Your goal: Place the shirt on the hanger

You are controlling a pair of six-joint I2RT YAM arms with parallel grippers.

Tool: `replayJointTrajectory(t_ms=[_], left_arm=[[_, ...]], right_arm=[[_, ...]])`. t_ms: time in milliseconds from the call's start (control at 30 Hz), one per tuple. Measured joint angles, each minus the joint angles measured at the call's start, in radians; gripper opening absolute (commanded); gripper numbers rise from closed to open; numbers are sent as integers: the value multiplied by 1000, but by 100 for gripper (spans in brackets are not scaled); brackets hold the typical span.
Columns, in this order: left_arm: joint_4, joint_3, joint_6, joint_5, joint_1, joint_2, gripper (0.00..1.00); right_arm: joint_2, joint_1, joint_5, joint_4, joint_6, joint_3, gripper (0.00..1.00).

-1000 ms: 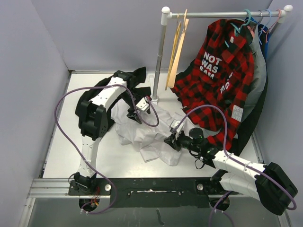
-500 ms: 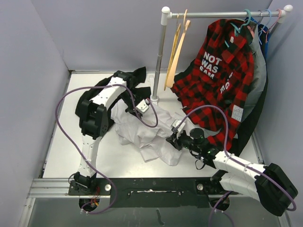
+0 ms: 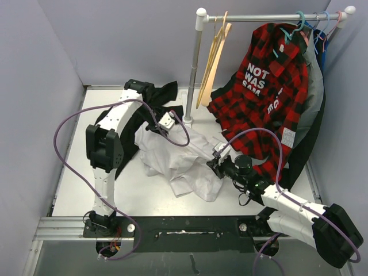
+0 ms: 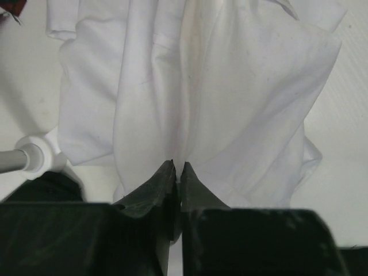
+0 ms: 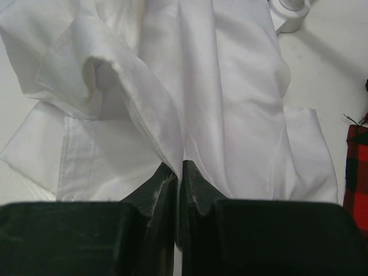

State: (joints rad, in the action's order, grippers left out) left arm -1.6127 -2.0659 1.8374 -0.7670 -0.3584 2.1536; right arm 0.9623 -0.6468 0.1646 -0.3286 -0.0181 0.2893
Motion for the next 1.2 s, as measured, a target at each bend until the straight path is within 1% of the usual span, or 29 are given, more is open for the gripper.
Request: replayJointTrajectory(t_ms=[167, 333, 433, 500, 600, 667, 767, 800, 833, 867, 900, 933, 967, 1067, 1200], left_arm=[[0, -11, -12, 3, -2, -6, 0], [0, -113, -29, -9, 5, -6, 0], [4, -193, -71, -54, 17, -3, 0], [35, -212, -137, -88, 29, -3, 0], [132, -172, -243, -122, 47, -3, 0], [215, -103, -315, -131, 54, -4, 2], [407, 57, -459, -111, 53, -7, 3], [470, 105, -503, -93, 49, -10, 7], [542, 159, -555, -62, 43, -15, 21], [608, 204, -607, -23, 34, -21, 41], [666, 239, -649, 19, 24, -28, 76], [735, 275, -721, 90, 8, -41, 95], [780, 291, -752, 140, -4, -49, 98], [904, 338, -900, 301, -46, -103, 98], [951, 395, -1076, 425, -72, -253, 98]], right_arm=[[-3, 11, -8, 0, -2, 0, 0], [-4, 13, -50, -15, 0, 0, 0], [14, 13, -81, -72, 11, 0, 0], [52, 13, -103, -139, 29, 0, 0], [148, 18, -120, -224, 56, 10, 0], [234, 19, -135, -247, 73, 40, 0], [356, 23, -175, -267, 88, 107, 0], [386, 25, -186, -279, 92, 127, 0], [410, 28, -201, -296, 98, 145, 0], [430, 33, -212, -312, 103, 160, 0], [445, 38, -221, -323, 106, 173, 0], [461, 45, -229, -337, 111, 188, 0], [476, 53, -233, -352, 119, 202, 0], [512, 78, -237, -394, 143, 231, 0], [555, 113, -237, -435, 192, 245, 0]])
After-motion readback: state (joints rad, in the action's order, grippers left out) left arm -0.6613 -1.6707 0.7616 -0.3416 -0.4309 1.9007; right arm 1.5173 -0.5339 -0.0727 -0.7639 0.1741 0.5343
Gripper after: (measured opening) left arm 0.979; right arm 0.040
